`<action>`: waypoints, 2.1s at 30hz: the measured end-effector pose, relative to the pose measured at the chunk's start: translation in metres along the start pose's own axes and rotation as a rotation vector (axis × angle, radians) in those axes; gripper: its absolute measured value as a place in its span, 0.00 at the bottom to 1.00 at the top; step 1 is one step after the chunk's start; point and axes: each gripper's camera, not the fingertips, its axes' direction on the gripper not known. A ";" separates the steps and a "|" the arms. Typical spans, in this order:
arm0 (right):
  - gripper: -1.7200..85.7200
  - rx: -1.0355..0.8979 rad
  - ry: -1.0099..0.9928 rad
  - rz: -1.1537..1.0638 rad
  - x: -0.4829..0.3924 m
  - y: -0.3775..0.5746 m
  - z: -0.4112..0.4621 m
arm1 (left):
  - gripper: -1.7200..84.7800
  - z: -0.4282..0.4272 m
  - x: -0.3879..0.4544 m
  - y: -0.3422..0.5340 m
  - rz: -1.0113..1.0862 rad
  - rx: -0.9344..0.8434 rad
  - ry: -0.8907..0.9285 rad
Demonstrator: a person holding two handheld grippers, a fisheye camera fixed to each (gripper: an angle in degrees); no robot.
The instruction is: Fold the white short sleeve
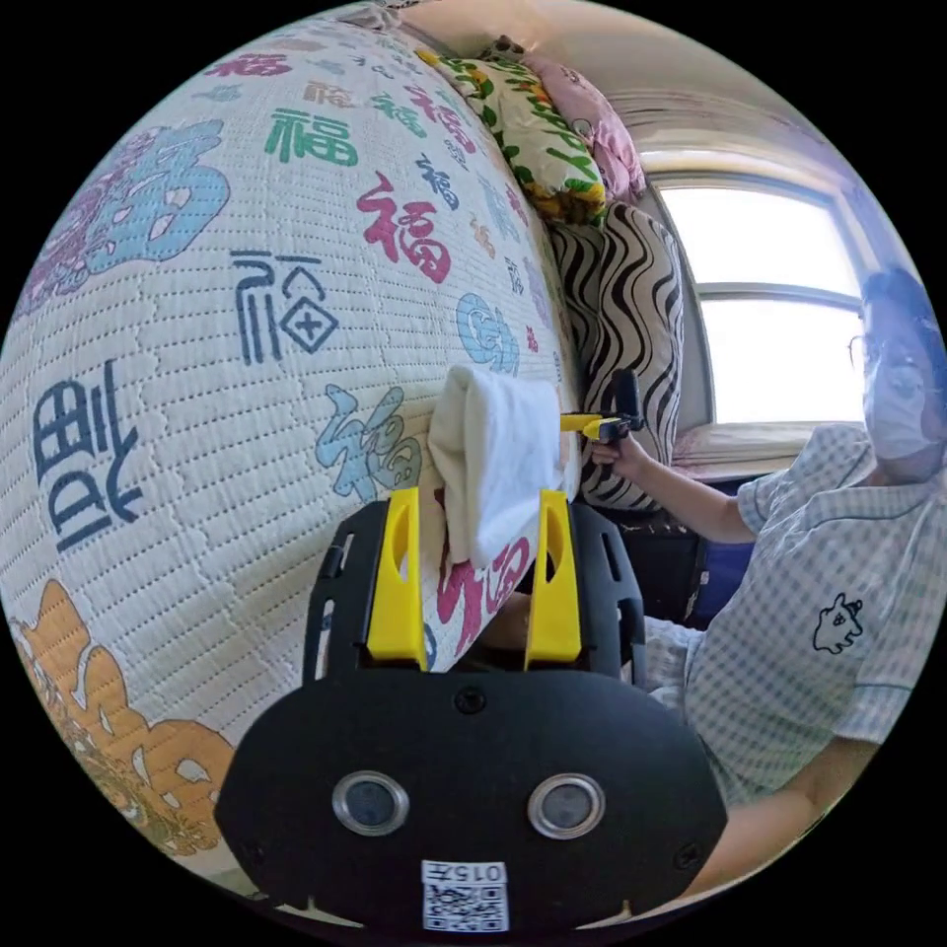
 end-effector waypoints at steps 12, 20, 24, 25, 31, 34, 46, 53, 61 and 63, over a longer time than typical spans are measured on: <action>0.13 -0.045 -0.191 -0.051 0.052 -0.086 0.046 | 0.14 -0.007 0.056 -0.065 0.068 -0.071 0.255; 0.06 -0.106 -0.181 0.065 0.044 -0.130 0.065 | 0.08 -0.064 0.119 -0.063 -0.010 -0.061 0.328; 0.05 -0.163 -0.161 0.027 0.006 -0.166 0.088 | 0.08 -0.128 0.152 -0.040 -0.019 0.022 0.365; 0.05 -0.180 -0.163 -0.003 -0.009 -0.182 0.103 | 0.08 -0.156 0.160 -0.030 -0.023 0.055 0.366; 0.05 -0.253 -0.281 -0.126 -0.084 -0.298 0.240 | 0.07 -0.352 0.182 0.037 -0.120 0.231 0.244; 0.05 -0.278 -0.339 -0.218 -0.133 -0.373 0.324 | 0.06 -0.465 0.193 0.062 -0.155 0.323 0.145; 0.05 -0.345 -0.164 -0.265 -0.223 -0.627 0.551 | 0.05 -0.682 0.172 0.043 -0.353 0.457 -0.097; 0.04 -0.305 -0.170 -0.207 -0.170 -0.656 0.577 | 0.02 -0.669 0.224 0.080 -0.248 0.655 -0.093; 0.03 -0.195 -0.111 -0.259 -0.143 -0.634 0.575 | 0.02 -0.619 0.338 0.184 -0.264 0.780 -0.281; 0.03 -0.188 -0.099 -0.263 -0.134 -0.632 0.576 | 0.03 -0.600 0.359 0.206 -0.302 0.784 -0.309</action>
